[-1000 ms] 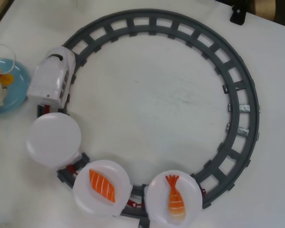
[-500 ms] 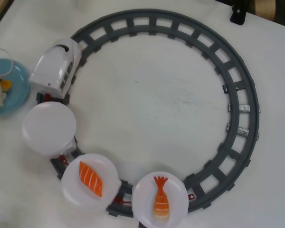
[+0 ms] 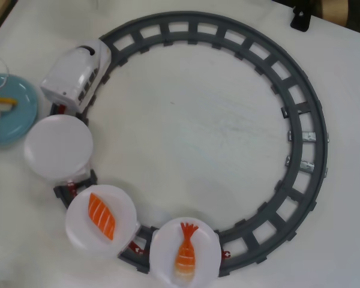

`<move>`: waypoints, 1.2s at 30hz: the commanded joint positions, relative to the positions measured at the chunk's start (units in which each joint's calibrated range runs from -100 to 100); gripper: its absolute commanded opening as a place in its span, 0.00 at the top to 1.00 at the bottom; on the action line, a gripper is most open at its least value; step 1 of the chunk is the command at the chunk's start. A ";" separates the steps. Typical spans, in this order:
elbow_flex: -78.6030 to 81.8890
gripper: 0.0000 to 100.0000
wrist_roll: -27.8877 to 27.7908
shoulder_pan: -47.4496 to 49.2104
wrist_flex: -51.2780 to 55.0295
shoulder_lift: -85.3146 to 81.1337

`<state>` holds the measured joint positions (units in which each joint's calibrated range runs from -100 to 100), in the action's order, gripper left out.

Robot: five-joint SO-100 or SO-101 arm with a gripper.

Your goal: Pick up the sushi from the Shinkansen and put it on the blue dish

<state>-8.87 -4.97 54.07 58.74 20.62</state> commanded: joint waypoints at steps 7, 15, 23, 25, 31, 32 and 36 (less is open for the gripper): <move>13.29 0.90 -0.21 3.77 2.87 -23.15; 50.17 0.97 -2.20 6.15 -8.25 -49.37; 73.98 0.97 -2.57 6.67 -8.08 -76.41; 77.40 0.97 -2.41 8.35 -6.89 -81.47; 86.15 0.97 -1.31 15.83 -2.90 -93.08; 87.50 0.97 -0.84 16.71 -2.90 -94.41; 90.39 0.97 -0.68 18.12 -2.99 -97.65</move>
<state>81.15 -6.10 71.31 55.63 -74.69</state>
